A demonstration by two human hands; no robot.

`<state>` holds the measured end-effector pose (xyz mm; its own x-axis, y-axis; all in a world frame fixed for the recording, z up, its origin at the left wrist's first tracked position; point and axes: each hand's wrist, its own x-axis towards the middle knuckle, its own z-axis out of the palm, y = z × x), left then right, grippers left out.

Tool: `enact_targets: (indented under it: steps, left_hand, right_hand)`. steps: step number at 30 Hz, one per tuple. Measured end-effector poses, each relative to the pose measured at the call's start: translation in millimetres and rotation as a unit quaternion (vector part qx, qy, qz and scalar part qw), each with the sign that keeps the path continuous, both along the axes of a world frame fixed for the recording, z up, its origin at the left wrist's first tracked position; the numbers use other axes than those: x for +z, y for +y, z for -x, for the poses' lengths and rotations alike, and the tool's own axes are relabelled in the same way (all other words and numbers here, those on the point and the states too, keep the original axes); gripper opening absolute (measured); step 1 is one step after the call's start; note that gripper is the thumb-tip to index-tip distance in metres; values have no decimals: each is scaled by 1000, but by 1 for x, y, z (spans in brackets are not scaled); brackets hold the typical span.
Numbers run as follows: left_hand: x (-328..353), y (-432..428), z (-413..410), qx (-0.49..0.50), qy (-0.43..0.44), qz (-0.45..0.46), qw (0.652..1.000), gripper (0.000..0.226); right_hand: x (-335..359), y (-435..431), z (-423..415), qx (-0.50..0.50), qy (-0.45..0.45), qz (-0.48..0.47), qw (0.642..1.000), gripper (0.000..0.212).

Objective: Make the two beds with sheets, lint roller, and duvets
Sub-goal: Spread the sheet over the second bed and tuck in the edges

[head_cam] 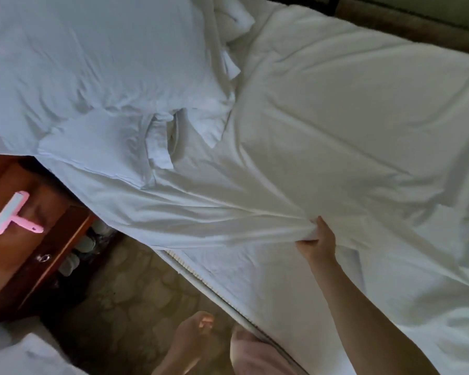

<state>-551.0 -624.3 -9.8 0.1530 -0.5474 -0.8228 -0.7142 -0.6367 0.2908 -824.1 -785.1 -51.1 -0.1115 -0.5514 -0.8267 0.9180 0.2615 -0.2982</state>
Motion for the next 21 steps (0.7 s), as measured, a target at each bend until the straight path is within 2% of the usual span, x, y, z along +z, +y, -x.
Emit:
enact_targets:
  steps: [2, 4, 6, 9, 11, 13, 15, 17, 19, 21]
  left_hand:
    - [8, 3, 12, 14, 1, 27, 1000, 27]
    - [17, 9, 28, 33, 9, 61, 998, 27]
    - [25, 20, 46, 67, 27, 88, 994, 31]
    - [38, 44, 83, 146, 64, 120, 980, 26]
    - [55, 68, 113, 265, 143, 122, 946, 19]
    - [84, 91, 141, 363, 235, 79, 898, 23]
    - [105, 108, 162, 387, 318, 51, 864, 43]
    - [122, 115, 176, 412, 426, 74, 802, 52]
    - [141, 116, 190, 431, 491, 121, 747, 46]
    - [160, 113, 203, 421, 511, 172, 730, 35]
  right_hand:
    - [17, 9, 12, 7, -9, 31, 999, 14]
    - [33, 25, 20, 38, -54, 54, 996, 29]
    - [43, 52, 24, 57, -30, 67, 996, 48]
    - [71, 103, 19, 111, -48, 42, 992, 14]
    - [91, 142, 11, 160, -69, 46, 984, 25]
    - [122, 175, 7, 208, -68, 74, 973, 28]
    - [153, 199, 6, 250, -48, 115, 960, 28]
    - [186, 213, 6, 326, 9, 143, 934, 30]
    - [217, 222, 4, 385, 60, 179, 903, 28]
    - [246, 226, 4, 419, 99, 203, 880, 25]
